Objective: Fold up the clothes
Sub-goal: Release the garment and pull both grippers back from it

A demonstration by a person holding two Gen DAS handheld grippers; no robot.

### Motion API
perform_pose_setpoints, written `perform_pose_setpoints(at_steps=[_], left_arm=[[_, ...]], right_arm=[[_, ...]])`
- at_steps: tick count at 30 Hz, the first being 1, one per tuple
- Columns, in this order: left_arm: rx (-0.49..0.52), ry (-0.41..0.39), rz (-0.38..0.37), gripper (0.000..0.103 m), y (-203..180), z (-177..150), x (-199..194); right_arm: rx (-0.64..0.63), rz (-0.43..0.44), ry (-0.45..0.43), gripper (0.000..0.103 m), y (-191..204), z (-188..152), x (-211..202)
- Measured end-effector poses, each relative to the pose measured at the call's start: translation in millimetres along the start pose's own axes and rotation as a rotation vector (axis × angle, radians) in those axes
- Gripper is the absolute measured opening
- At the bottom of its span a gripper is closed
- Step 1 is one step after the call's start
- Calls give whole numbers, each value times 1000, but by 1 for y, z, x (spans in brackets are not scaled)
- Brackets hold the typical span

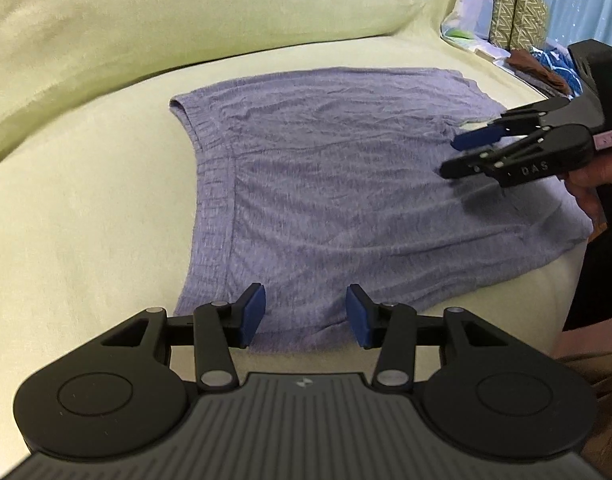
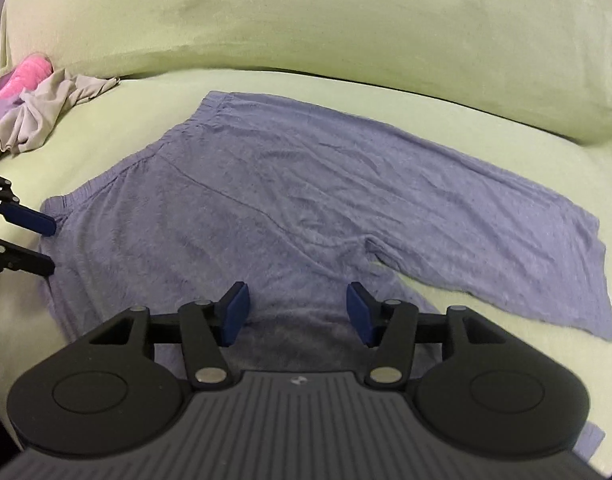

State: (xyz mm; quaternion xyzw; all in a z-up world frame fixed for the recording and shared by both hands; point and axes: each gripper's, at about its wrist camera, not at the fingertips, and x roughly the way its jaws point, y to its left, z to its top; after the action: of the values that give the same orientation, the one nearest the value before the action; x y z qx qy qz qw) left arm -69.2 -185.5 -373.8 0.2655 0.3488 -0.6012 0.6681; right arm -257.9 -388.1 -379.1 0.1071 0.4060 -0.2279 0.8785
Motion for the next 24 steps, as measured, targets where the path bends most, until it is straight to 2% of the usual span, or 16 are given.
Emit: perform_pose_setpoints(at_steps=[4, 7, 11, 14, 16, 19, 22, 24], left_arm=[[-53, -8, 16, 54, -6, 1, -7], [-88, -5, 21, 54, -11, -1, -9], [-108, 6, 26, 54, -16, -3, -11], [-124, -8, 16, 58, -21, -2, -15], [-128, -13, 19, 59, -23, -1, -18], [-153, -38, 25, 66, -32, 2, -27], [-177, -61, 19, 74, -41, 2, -36], [-188, -77, 15, 78, -51, 1, -44]], right_arm=[[18, -10, -10, 50, 6, 3, -14], [24, -24, 45, 50, 12, -17, -17], [33, -44, 50, 57, 13, -32, -26], [42, -52, 93, 57, 14, -37, -36], [59, -55, 91, 57, 14, -37, -48], [87, -66, 70, 59, 15, -37, -68], [115, -80, 43, 73, 17, -40, -90], [129, -93, 23, 85, 19, -43, -109]])
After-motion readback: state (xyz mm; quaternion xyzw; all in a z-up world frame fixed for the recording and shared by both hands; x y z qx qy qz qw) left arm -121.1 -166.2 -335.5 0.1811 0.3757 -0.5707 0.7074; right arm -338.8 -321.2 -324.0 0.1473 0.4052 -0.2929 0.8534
